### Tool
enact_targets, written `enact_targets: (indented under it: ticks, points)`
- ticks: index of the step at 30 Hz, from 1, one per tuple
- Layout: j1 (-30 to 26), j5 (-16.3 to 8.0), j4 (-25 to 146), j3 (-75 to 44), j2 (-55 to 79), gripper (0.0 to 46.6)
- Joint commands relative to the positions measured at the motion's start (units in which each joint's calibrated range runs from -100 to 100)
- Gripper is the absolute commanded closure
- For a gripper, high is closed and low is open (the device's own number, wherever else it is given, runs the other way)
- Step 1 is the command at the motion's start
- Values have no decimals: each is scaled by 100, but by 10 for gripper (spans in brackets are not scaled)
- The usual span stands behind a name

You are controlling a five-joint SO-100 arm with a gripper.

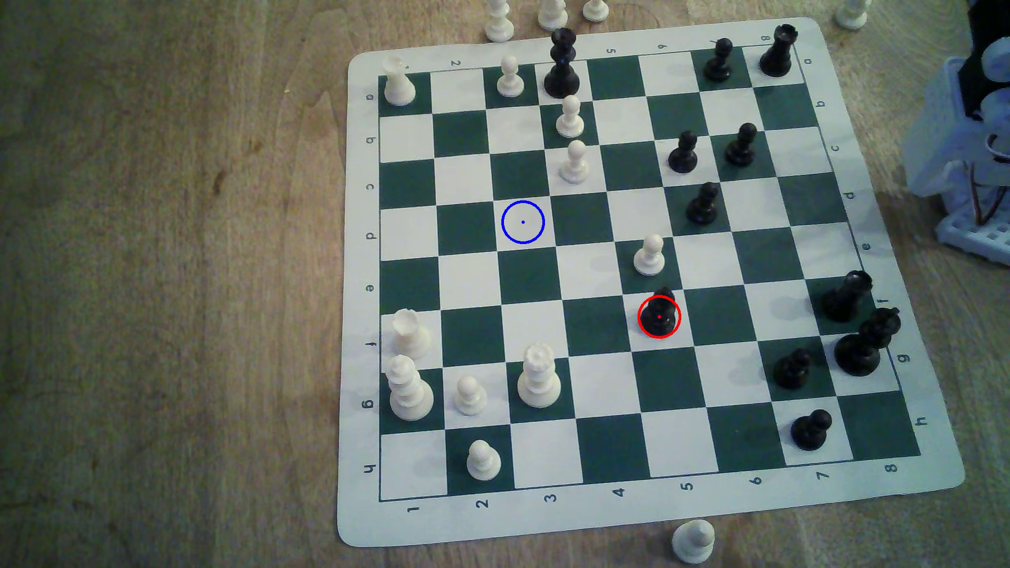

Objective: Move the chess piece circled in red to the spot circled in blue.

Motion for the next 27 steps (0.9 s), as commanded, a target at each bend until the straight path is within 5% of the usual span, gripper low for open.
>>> enact_targets:
  ticks: [1, 22, 27]
  points:
    - [-47, 24, 1, 81, -11, 464]
    - [-47, -5, 33, 81, -11, 456]
    - [-94, 24, 1106, 81, -11, 464]
